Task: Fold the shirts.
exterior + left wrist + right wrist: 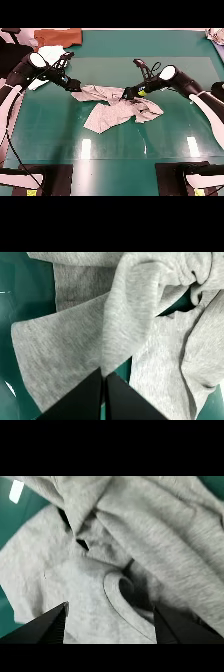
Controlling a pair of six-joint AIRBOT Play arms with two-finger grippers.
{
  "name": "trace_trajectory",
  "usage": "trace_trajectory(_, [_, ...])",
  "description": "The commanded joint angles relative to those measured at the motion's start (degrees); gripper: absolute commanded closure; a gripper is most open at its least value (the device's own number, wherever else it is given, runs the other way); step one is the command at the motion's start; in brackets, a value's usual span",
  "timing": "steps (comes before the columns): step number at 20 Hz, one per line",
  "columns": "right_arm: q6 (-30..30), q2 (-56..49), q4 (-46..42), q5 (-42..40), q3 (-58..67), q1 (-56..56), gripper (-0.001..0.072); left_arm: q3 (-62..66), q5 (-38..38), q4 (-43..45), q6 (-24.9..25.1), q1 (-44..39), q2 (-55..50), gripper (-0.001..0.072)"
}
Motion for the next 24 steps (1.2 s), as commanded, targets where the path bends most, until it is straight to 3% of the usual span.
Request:
trace_trajectory(1, [-2.6, -4.0, 0.3, 7.9, 2.3, -0.2, 0.0108, 0.1, 0.3, -0.1, 0.1, 0.0, 0.0, 0.0687])
trace_trajectory(9, [-2.9, -7.3, 0.4, 2.3, 2.3, 5.7, 0.0115, 0.1, 0.6, -0.1, 0.1, 0.0, 0.0, 0.0687])
trace_trajectory(10, [-2.9, -7.8, 0.2, 2.7, 2.3, 5.8, 0.0204, 0.1, 0.6, -0.1, 0.1, 0.0, 0.0, 0.0686])
trace_trajectory(11, [-3.0, -7.9, 0.1, 2.7, 2.3, 5.8, 0.037, 0.1, 0.7, -0.1, 0.0, 0.0, 0.0, 0.0686])
trace_trajectory(12, [-3.7, -7.3, 0.1, 2.8, 2.3, 5.8, 0.0594, 0.1, 0.7, -0.1, 0.0, 0.0, 0.0, 0.0687])
trace_trajectory(13, [-5.1, -5.9, 0.1, 2.8, 2.3, 5.8, 0.0692, 0.1, 0.7, -0.1, -0.1, 0.0, 0.0, 0.0687])
trace_trajectory(17, [-5.1, 2.9, -1.5, -0.6, 2.3, 4.8, 0.0698, 0.1, 0.7, -0.1, -2.2, 0.0, 0.0, 0.0687])
trace_trajectory(24, [-3.4, 18.8, -1.6, 0.0, 2.3, -1.0, 0.0698, 0.2, -1.5, 2.8, -12.4, 0.1, 5.2, 0.0687])
